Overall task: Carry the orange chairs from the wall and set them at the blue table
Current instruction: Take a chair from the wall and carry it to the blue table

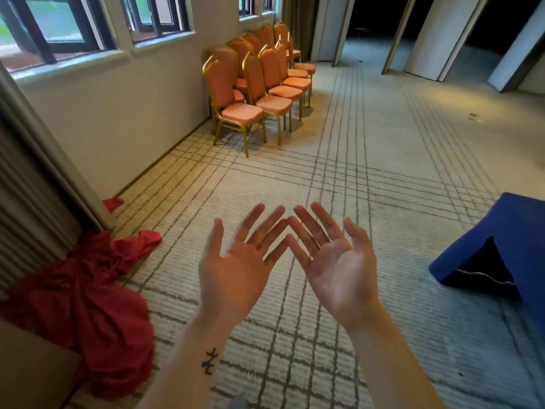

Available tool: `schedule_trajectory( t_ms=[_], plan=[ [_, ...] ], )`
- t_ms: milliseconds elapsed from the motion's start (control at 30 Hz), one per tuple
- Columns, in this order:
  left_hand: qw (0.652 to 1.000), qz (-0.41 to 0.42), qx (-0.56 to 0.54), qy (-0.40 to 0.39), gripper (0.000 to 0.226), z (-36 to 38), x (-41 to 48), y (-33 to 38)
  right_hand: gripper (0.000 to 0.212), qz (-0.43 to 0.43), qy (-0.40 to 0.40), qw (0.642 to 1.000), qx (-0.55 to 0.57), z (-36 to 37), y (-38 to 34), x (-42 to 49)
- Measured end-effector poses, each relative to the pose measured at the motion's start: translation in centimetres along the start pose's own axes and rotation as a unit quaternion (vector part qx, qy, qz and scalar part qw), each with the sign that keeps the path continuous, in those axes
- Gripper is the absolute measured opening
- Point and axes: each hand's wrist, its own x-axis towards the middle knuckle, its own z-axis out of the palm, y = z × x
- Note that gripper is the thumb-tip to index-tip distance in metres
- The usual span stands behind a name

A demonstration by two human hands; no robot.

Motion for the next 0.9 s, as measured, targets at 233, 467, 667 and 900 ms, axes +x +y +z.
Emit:
schedule_trajectory(
  t_ms=[233,467,667,900],
  plan=[
    [1.0,-0.014,0.014,-0.018,0.071,-1.9,12.7,6.2,0.054,-0.011,0.017,1.0,0.024,3.0,-0.1,12.8],
    [1.0,-0.005,0.021,0.009,0.072,-5.4,28.1,9.5,0.054,0.011,0.023,0.999,0.038,3.0,-0.2,29.7],
    [0.997,0.022,0.062,0.028,0.072,-6.5,43.3,14.9,0.052,0.028,0.021,0.997,0.072,4.8,-2.6,47.5],
    [0.994,0.068,0.051,0.072,0.071,-8.6,57.6,21.7,0.052,0.063,-0.008,0.996,0.057,8.5,-3.9,64.4]
  ],
)
